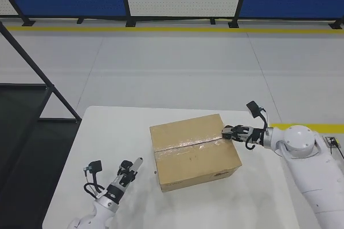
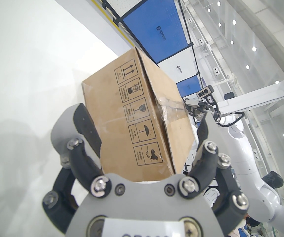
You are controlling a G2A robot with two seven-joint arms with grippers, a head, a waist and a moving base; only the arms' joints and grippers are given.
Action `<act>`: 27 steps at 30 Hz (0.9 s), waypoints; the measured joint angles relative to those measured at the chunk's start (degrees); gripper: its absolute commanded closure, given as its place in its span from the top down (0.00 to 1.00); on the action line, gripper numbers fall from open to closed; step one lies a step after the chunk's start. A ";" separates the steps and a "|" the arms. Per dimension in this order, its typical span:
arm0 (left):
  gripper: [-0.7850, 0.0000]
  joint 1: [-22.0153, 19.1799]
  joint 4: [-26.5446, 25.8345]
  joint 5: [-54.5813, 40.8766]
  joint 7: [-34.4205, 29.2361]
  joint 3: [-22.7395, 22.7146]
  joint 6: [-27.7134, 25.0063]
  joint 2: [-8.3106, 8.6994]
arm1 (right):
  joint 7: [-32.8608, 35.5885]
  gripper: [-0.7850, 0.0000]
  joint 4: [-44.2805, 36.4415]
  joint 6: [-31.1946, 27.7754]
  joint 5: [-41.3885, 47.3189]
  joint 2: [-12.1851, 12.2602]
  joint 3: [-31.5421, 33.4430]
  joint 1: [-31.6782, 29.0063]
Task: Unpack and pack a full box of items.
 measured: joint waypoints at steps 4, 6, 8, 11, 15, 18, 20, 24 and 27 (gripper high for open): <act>1.00 -0.13 0.15 0.05 -0.09 0.08 0.09 0.02 | 0.08 0.00 1.35 0.35 0.43 0.39 0.99 -0.20; 1.00 -0.19 0.14 0.13 -0.08 0.19 0.24 0.02 | 0.15 0.00 2.24 0.35 0.77 0.54 1.29 -0.15; 1.00 -0.24 0.10 0.23 -0.09 0.30 0.34 0.02 | 0.00 0.00 3.01 0.19 1.25 0.62 1.54 -0.13; 1.00 -0.31 0.08 0.35 -0.19 0.39 0.44 0.03 | -0.69 0.00 4.24 0.23 1.60 0.72 1.75 0.01; 1.00 -0.34 -0.02 0.47 -0.28 0.52 0.57 0.05 | -0.37 0.00 5.65 -0.31 2.65 0.79 1.77 0.28; 1.00 -0.30 -0.09 0.60 -0.28 0.65 0.65 0.06 | 0.15 0.00 6.33 -0.59 2.77 0.74 1.14 0.59; 1.00 -0.26 -0.10 0.65 -0.25 0.71 0.66 0.06 | 0.28 0.00 6.62 -0.68 2.82 0.64 0.60 0.79; 1.00 -0.14 -0.01 0.80 -0.16 0.78 0.51 0.08 | 0.66 0.00 7.22 -1.24 3.01 0.40 -0.64 1.22; 1.00 -0.05 -0.01 0.81 -0.16 0.74 0.42 0.11 | 0.84 0.00 7.60 -1.71 2.99 0.28 -1.37 1.46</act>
